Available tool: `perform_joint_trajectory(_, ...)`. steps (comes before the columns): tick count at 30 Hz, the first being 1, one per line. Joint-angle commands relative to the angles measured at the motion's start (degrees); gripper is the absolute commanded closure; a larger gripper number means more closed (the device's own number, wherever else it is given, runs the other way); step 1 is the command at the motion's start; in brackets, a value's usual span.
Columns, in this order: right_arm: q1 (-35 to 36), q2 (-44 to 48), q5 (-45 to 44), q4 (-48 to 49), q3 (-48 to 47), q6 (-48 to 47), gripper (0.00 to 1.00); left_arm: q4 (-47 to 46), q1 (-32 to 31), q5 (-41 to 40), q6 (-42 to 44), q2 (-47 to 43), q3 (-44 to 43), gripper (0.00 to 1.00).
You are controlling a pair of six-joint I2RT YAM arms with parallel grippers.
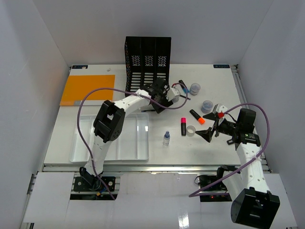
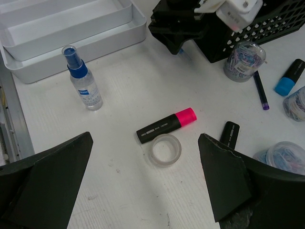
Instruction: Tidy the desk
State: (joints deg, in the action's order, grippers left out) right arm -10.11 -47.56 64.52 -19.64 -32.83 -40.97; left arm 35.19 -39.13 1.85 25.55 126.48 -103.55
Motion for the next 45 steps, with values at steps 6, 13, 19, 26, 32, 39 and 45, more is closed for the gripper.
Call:
perform_joint_trajectory(6,-0.3,-0.9,1.1,0.0,0.5,-0.5,0.02,3.8,0.1,-0.7,1.8,4.2,-3.4,0.32)
perform_joint_trajectory(13,-0.2,-0.8,0.9,0.0,0.4,-0.5,0.02,3.9,1.4,2.7,1.8,5.3,-2.6,0.34)
perform_joint_trajectory(19,-0.2,-0.4,1.1,0.0,0.3,-0.4,0.02,4.9,2.5,8.7,1.4,4.8,-0.5,0.5)
perform_joint_trajectory(26,-0.2,0.1,1.4,0.0,0.3,-0.4,0.02,4.9,2.7,11.0,1.4,3.8,3.4,0.55)
perform_joint_trajectory(32,-0.2,0.5,1.5,0.0,0.2,-0.3,0.02,5.7,3.5,9.2,2.3,2.2,6.6,0.5)
perform_joint_trajectory(39,-0.3,0.8,1.7,-0.1,0.2,-0.2,0.02,6.8,4.7,9.9,1.9,2.7,7.7,0.57)
perform_joint_trajectory(45,-0.3,1.1,1.7,-0.1,0.2,-0.2,0.02,6.6,4.7,9.5,0.2,3.9,5.9,0.8)
